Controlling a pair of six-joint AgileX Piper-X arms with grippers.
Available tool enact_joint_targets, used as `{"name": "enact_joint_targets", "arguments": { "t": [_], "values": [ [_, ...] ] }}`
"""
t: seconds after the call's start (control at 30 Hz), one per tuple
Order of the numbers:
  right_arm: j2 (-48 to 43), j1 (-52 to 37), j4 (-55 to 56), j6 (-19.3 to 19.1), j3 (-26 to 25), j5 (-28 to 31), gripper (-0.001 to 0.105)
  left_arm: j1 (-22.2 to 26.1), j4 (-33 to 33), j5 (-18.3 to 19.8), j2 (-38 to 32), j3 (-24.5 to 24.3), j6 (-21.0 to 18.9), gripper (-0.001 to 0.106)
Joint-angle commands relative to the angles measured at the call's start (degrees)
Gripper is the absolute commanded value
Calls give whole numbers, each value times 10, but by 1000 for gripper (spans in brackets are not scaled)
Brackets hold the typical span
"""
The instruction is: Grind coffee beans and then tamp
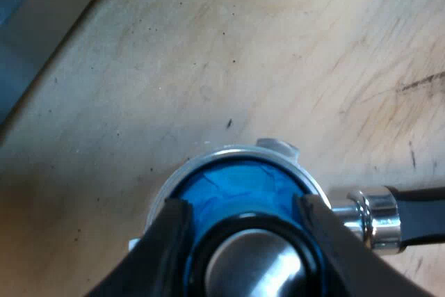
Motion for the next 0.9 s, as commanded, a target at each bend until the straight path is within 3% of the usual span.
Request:
{"name": "enact_joint_targets", "arguments": {
  "t": [0.03,0.9],
  "values": [
    [-4,0,-8,-3,-3,-3,63,-3,64,-37,35,31,0,0],
    [-4,0,-8,-3,-3,-4,63,-3,66,-48,35,46,0,0]
  ]
}}
